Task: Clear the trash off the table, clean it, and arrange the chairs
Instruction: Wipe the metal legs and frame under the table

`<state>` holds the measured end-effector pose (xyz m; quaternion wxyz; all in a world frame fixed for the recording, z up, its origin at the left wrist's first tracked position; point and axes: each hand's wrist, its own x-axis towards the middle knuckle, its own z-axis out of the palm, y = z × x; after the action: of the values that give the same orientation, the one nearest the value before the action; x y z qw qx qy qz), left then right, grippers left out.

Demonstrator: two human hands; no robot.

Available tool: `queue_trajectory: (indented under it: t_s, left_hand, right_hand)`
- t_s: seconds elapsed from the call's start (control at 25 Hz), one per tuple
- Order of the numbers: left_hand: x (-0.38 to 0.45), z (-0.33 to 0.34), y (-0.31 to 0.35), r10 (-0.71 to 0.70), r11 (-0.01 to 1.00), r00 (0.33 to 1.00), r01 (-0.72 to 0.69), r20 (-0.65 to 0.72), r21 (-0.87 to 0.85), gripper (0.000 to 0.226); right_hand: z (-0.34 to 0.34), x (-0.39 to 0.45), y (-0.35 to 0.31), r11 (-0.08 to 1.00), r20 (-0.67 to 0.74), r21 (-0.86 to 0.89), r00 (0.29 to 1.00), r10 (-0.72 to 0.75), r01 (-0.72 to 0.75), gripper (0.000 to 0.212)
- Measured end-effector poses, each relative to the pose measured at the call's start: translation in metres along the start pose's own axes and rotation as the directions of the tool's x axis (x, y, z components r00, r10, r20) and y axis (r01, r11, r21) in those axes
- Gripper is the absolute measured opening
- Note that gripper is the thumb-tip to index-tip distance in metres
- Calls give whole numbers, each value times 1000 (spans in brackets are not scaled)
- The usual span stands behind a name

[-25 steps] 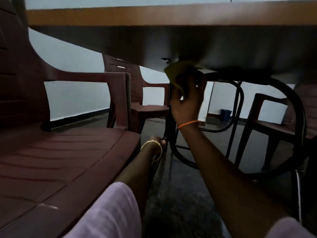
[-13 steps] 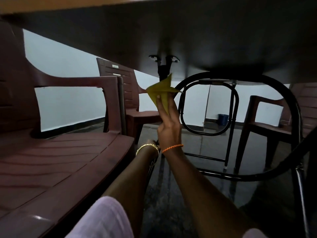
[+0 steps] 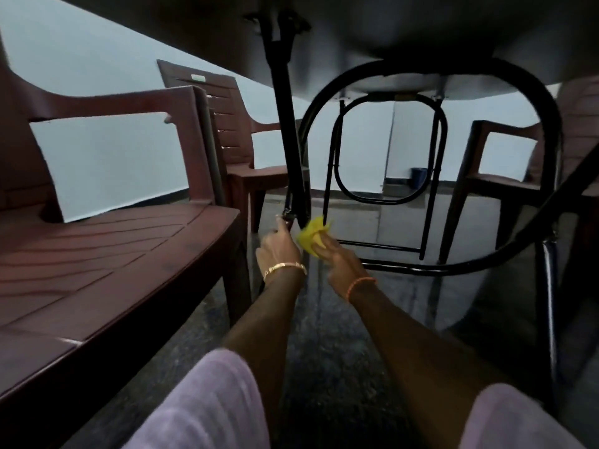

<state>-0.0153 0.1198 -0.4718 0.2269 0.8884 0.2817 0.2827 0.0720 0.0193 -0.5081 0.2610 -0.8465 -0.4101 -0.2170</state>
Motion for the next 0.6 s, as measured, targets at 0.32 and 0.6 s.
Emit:
queue_trajectory:
  t_s: [0.32, 0.6]
  left_hand:
    - [-28, 109, 54, 584, 720, 776, -631, 239, 288, 85]
    - [-36, 126, 116, 532, 679, 671, -702, 516, 214, 86]
  right_hand:
    - [-72, -72, 102, 825, 146, -478, 900, 412, -300, 49]
    - [-132, -113, 108, 646, -146, -635, 887, 437, -423, 43]
